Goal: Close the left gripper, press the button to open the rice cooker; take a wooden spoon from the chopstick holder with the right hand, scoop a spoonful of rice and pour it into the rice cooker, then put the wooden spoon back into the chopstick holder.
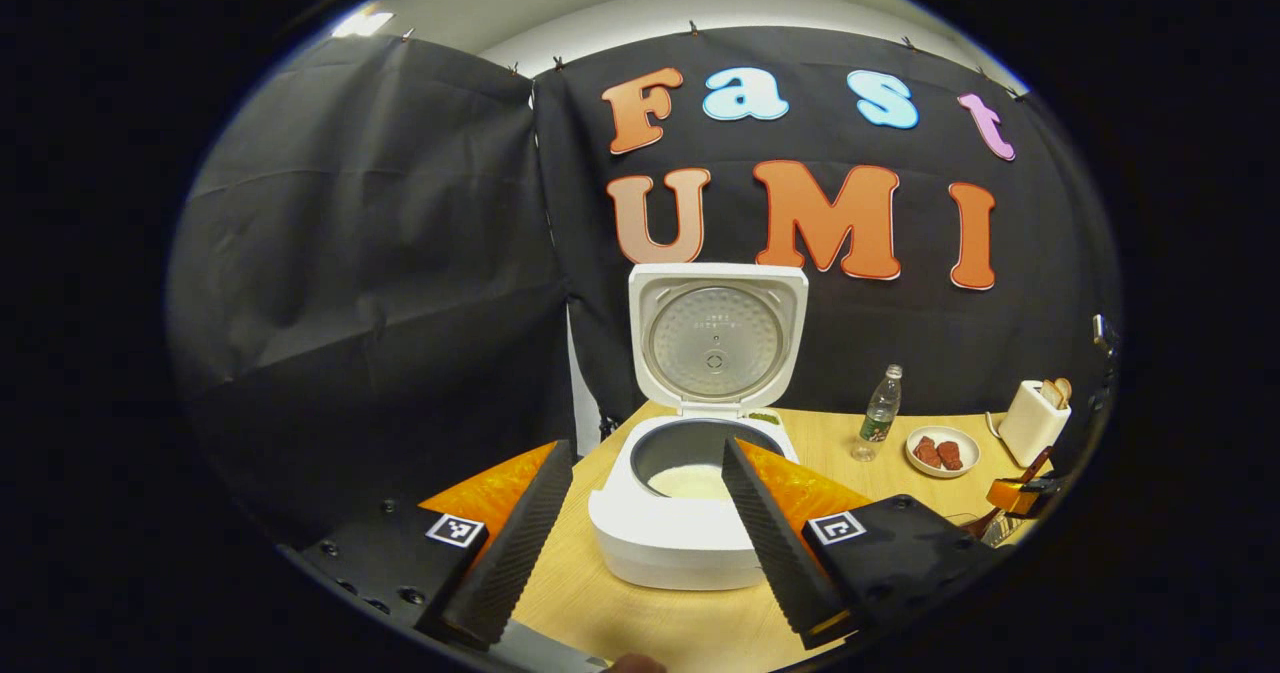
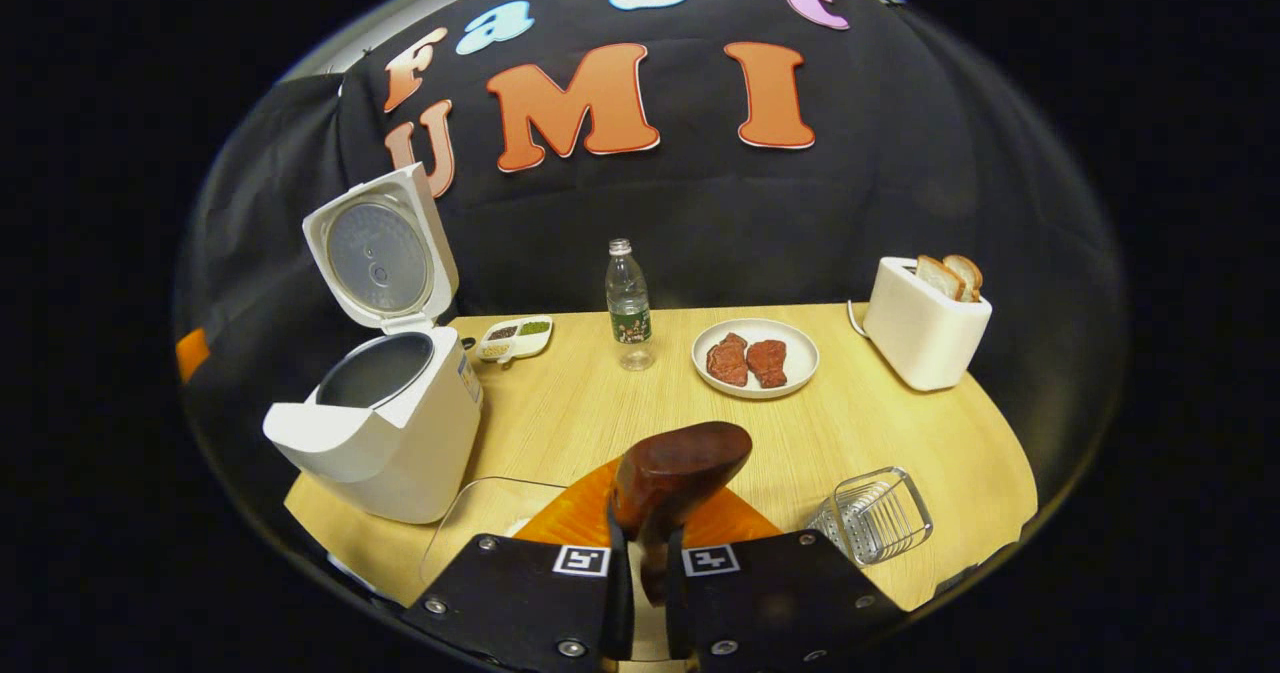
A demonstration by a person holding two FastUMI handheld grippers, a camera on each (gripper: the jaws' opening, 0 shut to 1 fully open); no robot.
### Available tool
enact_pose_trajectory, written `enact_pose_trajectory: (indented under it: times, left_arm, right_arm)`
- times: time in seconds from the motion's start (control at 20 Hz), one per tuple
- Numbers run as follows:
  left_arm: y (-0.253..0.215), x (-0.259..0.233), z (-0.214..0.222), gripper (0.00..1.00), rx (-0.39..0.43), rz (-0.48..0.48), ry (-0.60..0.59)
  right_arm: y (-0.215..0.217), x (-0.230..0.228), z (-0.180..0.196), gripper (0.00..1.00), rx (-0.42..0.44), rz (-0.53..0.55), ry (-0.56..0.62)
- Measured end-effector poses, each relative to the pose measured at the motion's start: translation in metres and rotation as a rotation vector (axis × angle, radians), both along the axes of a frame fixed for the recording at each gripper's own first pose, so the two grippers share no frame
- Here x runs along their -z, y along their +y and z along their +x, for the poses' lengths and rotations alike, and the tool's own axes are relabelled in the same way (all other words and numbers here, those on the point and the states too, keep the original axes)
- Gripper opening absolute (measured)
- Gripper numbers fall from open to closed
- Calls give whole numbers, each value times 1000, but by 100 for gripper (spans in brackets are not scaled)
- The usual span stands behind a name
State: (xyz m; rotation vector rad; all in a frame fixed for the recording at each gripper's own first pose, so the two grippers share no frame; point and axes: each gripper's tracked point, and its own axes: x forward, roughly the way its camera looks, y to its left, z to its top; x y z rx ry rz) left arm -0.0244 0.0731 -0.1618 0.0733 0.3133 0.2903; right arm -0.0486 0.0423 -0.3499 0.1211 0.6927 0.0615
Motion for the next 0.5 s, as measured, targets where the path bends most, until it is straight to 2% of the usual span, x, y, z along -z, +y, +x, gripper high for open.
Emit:
enact_pose_trajectory:
  times: [0.2, 0.35, 0.5]
  left_arm:
    - [11, 6, -1, 100, -14, -2, 26]
    - [21, 8, -3, 98, -26, 9, 40]
    - [30, 12, -5, 100, -45, 0, 57]
  right_arm:
    - [17, 12, 3, 12, -84, -158, -59]
    - [18, 26, -12, 12, -79, -239, -46]
    - [27, 24, -20, 12, -89, -301, -83]
